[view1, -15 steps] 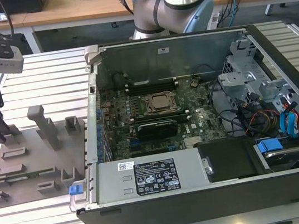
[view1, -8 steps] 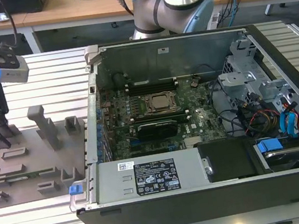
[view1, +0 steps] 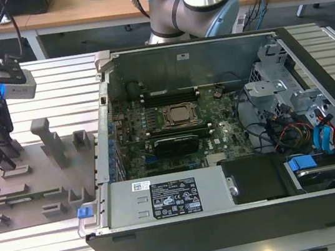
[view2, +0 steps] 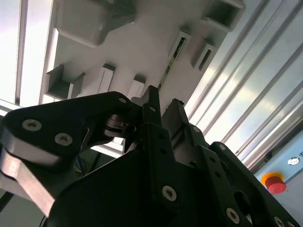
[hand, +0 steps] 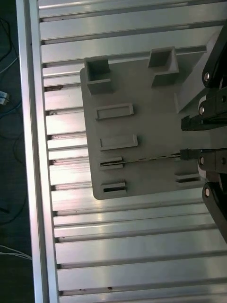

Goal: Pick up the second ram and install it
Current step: 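Pick up the second ram and move it above second insertion slot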

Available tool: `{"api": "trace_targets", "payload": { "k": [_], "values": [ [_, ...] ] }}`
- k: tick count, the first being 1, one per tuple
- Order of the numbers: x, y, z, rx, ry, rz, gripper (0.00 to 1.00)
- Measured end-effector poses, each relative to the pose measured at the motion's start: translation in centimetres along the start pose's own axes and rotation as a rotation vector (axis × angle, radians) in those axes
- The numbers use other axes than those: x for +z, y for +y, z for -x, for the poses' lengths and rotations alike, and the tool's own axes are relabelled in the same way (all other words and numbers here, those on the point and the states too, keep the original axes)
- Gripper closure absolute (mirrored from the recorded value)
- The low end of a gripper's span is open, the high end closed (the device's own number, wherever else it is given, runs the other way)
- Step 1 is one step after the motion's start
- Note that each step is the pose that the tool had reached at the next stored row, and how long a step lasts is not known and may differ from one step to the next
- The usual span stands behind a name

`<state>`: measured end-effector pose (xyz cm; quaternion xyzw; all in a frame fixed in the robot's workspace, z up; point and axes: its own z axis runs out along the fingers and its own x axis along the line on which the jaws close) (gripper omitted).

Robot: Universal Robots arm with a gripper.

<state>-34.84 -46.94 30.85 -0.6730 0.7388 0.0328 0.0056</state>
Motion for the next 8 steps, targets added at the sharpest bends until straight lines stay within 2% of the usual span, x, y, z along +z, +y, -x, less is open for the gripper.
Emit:
{"api": "trace_targets", "payload": {
  "k": [8],
  "values": [
    [1.5, -0.07, -0.15, 0.0, 0.0, 0.0, 0.7]
  ]
}}
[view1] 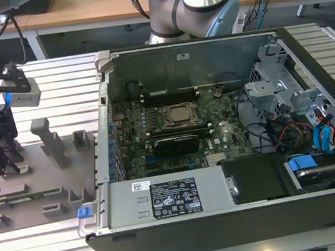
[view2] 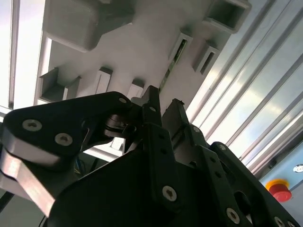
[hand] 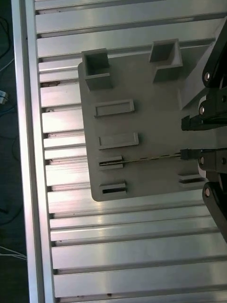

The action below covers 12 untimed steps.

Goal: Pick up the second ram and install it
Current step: 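Pick up the second ram and move it above second insertion slot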

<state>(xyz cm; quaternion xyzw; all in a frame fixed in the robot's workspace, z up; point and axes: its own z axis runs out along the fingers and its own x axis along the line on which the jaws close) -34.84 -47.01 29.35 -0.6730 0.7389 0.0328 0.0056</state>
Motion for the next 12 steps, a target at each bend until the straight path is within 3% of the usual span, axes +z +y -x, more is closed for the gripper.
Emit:
{"api": "trace_targets", "payload": {
  "k": [12],
  "values": [
    [2.5, 0.04, -0.75, -0.001, 0.0, 0.0, 0.7]
  ]
}}
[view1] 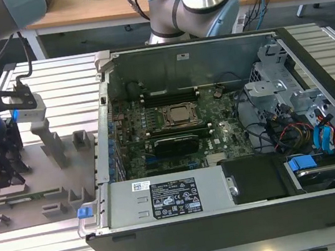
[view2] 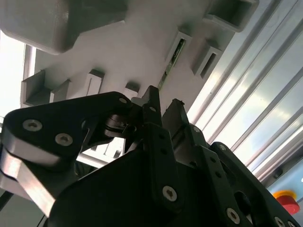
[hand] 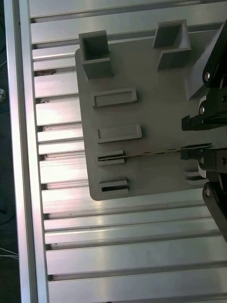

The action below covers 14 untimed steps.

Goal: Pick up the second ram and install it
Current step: 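Pick up the second ram and move it above second insertion slot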

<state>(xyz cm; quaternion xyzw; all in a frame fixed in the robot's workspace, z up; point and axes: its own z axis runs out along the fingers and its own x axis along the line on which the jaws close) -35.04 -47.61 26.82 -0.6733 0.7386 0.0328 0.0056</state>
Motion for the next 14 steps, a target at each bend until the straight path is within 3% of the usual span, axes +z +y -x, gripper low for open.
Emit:
{"api": "trace_targets", "payload": {
  "k": [10, 14],
  "values": [
    [1.62, -0.06, -0.08, -0.011, 0.0005, 0.0006, 0.7],
    [2.28, 0.15, 0.48, -0.025, 0.0012, 0.0013, 0.7]
  ]
}}
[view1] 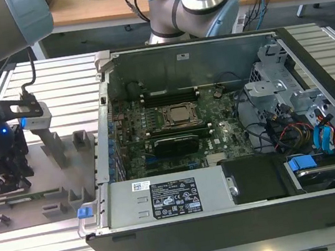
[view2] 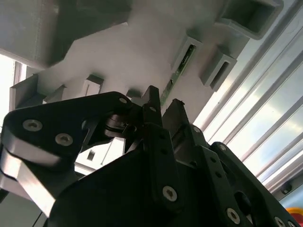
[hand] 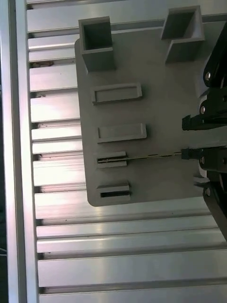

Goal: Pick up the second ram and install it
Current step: 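Pick up the second ram and move it above second insertion slot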

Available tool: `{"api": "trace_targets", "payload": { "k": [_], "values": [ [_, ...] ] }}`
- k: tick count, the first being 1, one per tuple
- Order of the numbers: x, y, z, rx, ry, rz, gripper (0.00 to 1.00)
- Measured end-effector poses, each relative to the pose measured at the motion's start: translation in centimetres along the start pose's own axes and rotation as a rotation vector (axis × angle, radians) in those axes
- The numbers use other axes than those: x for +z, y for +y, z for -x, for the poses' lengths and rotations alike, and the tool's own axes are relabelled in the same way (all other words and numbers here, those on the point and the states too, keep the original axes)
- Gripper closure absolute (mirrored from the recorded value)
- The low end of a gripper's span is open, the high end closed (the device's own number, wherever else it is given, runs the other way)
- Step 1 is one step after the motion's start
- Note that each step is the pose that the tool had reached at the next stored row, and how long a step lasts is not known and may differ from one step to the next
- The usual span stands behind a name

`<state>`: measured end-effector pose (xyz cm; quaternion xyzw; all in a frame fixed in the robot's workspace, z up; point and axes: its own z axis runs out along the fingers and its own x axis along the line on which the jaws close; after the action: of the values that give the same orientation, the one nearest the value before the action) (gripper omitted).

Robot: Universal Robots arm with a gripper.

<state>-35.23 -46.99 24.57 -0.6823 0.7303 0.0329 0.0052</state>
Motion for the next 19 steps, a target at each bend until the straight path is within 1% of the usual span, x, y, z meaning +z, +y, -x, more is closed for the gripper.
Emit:
{"api": "trace_targets", "payload": {
  "k": [4, 5, 7, 8, 11, 14, 16, 19],
  "values": [
    [0.26, 0.54, 0.01, -0.009, 0.0018, 0.0004, 0.7],
    [0.41, 0.64, -0.17, -0.013, 0.0019, 0.0005, 0.7],
    [0.98, 0.64, -1.13, -0.017, 0.0022, 0.0009, 0.7],
    [1.36, 0.61, -1.42, -0.018, 0.0022, 0.0011, 0.7],
    [2.64, 0.58, -1.5, -0.022, 0.0023, 0.0013, 0.7],
    [3.96, 0.86, -1.4, -0.023, 0.0025, 0.0014, 0.7],
    [4.43, 0.92, -1.42, -0.023, 0.0024, 0.0013, 0.7],
    [4.54, 0.94, -1.41, -0.023, 0.0008, 0.0014, 0.71]
  ]
}}
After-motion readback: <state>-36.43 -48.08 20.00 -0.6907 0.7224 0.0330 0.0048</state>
